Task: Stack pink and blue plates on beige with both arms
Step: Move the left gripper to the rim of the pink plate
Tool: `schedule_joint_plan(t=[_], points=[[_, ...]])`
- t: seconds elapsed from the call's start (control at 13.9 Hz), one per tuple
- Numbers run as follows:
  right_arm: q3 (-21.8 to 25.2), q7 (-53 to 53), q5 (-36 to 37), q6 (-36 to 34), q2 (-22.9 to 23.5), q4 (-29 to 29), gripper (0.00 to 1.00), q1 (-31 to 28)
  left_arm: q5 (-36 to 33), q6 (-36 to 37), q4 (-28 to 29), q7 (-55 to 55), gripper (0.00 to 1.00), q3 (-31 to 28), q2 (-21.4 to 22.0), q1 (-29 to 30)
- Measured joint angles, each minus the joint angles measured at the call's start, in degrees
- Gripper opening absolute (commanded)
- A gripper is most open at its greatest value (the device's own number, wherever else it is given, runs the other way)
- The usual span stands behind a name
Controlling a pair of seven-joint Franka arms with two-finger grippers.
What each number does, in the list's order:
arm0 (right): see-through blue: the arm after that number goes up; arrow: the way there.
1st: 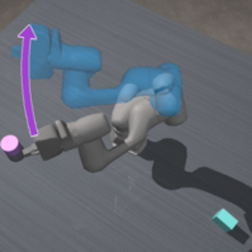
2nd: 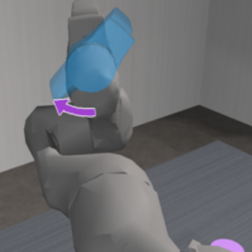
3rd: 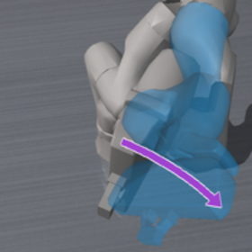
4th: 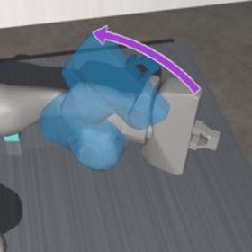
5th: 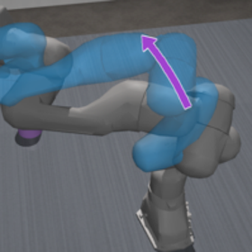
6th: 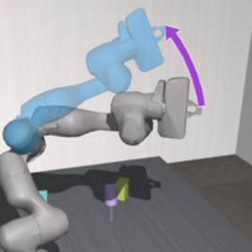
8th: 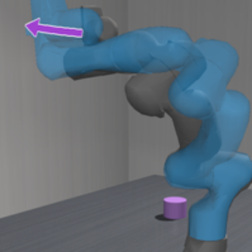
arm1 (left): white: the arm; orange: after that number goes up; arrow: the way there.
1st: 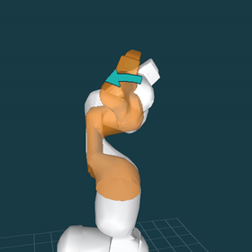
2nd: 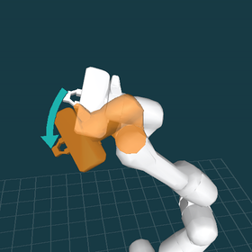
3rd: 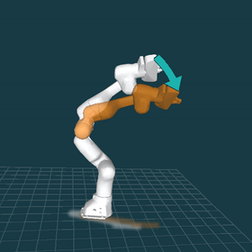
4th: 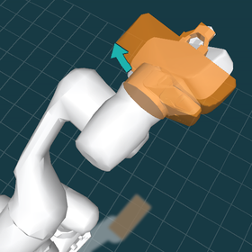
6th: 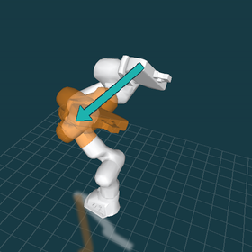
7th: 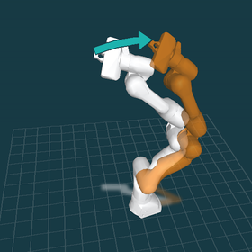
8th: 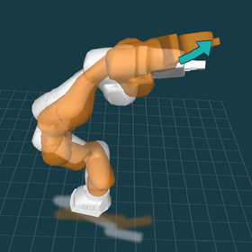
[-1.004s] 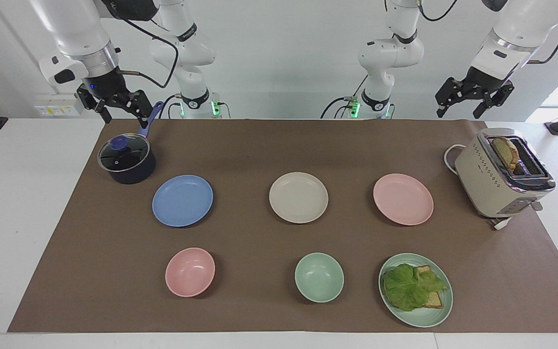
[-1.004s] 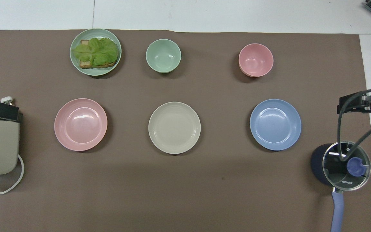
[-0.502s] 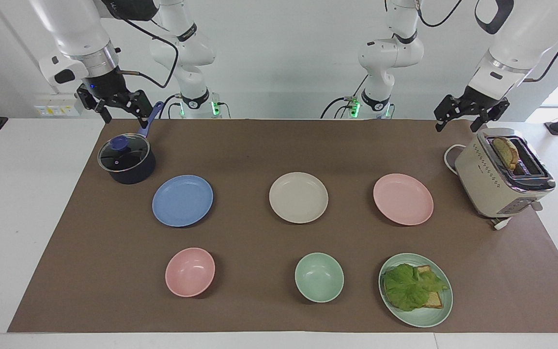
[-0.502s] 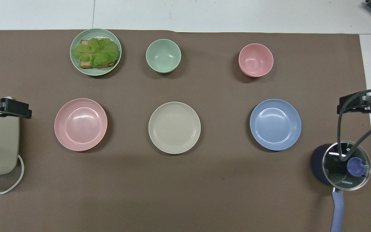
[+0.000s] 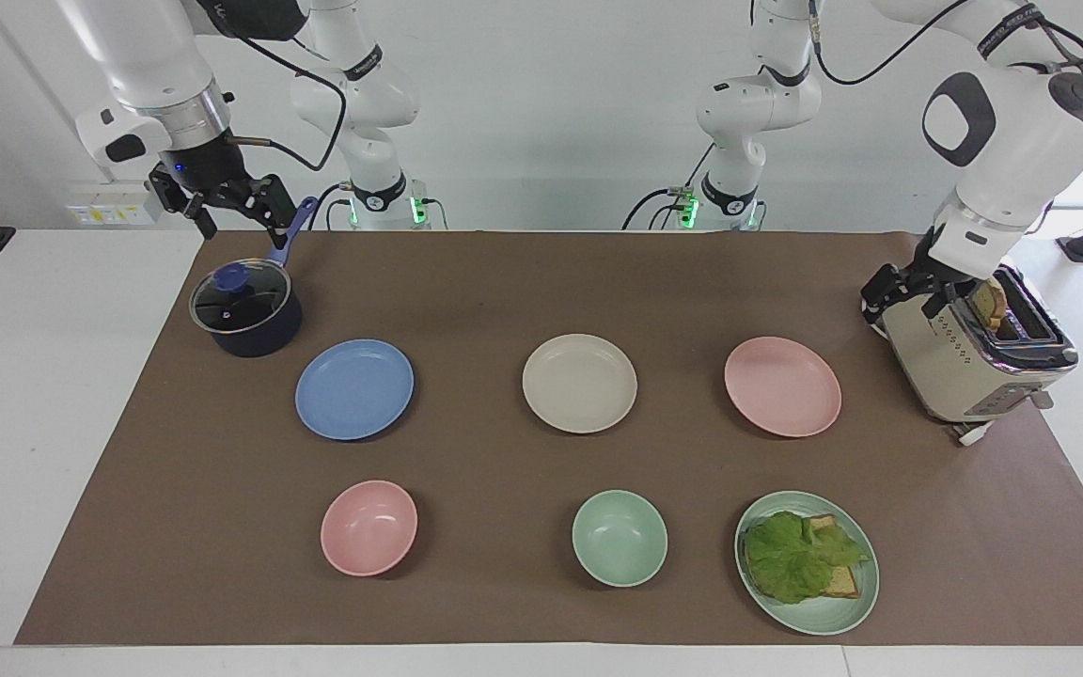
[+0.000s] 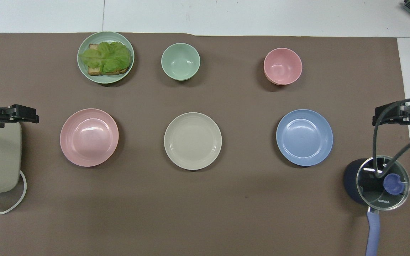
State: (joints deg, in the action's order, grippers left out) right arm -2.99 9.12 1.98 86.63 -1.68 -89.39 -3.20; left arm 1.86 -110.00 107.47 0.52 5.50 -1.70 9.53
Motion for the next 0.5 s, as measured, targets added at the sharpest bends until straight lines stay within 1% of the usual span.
schedule_joint_plan(t=[0.22, 0.36, 0.5], points=[[0.0, 0.0, 0.0, 0.0, 0.0, 0.0, 1.0, 0.0, 0.0, -7.87, 3.79, -0.08, 1.0, 0.26, -4.21, -0.02], [0.0, 0.0, 0.0, 0.0, 0.0, 0.0, 1.0, 0.0, 0.0, -13.15, 7.69, -0.08, 1.0, 0.3, -5.66, -0.02], [0.0, 0.0, 0.0, 0.0, 0.0, 0.0, 1.0, 0.0, 0.0, -15.63, 9.97, -0.08, 1.0, 0.43, -6.86, -0.04]])
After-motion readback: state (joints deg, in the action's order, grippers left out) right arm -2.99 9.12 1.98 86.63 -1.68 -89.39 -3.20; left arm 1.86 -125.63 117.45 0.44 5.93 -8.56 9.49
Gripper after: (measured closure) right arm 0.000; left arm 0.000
